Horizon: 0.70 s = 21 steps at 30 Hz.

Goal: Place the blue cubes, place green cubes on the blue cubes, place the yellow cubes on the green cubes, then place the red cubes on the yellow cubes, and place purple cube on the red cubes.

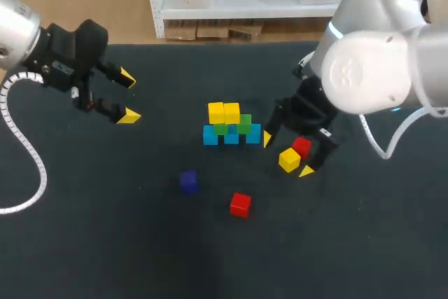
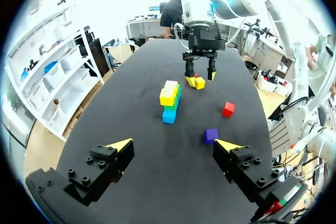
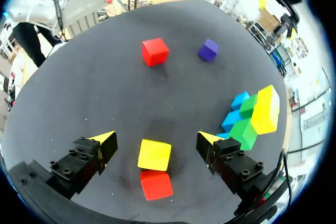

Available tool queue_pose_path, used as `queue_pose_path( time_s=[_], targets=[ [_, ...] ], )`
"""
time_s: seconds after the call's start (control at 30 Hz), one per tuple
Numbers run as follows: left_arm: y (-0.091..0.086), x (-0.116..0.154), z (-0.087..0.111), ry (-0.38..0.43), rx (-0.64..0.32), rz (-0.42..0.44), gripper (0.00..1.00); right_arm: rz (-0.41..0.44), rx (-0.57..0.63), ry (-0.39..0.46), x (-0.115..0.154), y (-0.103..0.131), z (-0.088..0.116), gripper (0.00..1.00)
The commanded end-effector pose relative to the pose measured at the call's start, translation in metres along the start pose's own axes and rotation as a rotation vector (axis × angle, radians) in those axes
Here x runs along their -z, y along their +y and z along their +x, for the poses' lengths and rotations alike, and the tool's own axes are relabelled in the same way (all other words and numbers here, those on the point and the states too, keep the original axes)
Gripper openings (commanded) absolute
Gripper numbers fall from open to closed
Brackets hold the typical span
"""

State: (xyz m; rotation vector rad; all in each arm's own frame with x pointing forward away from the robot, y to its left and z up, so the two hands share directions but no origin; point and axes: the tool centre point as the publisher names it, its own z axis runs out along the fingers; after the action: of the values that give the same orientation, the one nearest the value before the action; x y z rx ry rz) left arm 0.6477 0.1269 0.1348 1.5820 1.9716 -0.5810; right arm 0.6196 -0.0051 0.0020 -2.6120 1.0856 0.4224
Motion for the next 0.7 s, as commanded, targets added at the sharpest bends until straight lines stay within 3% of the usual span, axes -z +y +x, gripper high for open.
queue_pose_path(
  time_s=[0.03, 0.2, 0.27, 0.43, 0.5, 0.53, 0.6, 0.7],
  targets=[
    [-0.002, 0.001, 0.002, -0.007, -0.003, -0.003, 1.00, 0.025, -0.018, 0.034, -0.005, 0.007, 0.002, 1.00],
    [-0.002, 0.001, 0.002, -0.007, -0.003, -0.003, 1.00, 0.031, -0.035, 0.057, -0.004, 0.009, 0.009, 1.00],
    [-0.002, 0.001, 0.002, -0.007, -0.003, -0.003, 1.00, 0.035, -0.038, 0.060, -0.002, 0.009, 0.012, 0.90],
    [-0.002, 0.001, 0.002, -0.007, -0.003, -0.003, 1.00, 0.039, -0.046, 0.073, 0.002, 0.007, 0.018, 0.94],
    [-0.002, 0.001, 0.002, -0.007, -0.003, -0.003, 1.00, 0.039, -0.048, 0.077, 0.003, 0.007, 0.019, 0.89],
    [-0.002, 0.001, 0.002, -0.007, -0.003, -0.003, 1.00, 0.040, -0.049, 0.079, 0.003, 0.007, 0.019, 0.81],
    [-0.002, 0.001, 0.002, -0.007, -0.003, -0.003, 1.00, 0.041, -0.051, 0.083, 0.004, 0.006, 0.020, 0.49],
    [-0.002, 0.001, 0.002, -0.007, -0.003, -0.003, 1.00, 0.041, -0.055, 0.086, 0.004, 0.005, 0.020, 0.42]
  ],
)
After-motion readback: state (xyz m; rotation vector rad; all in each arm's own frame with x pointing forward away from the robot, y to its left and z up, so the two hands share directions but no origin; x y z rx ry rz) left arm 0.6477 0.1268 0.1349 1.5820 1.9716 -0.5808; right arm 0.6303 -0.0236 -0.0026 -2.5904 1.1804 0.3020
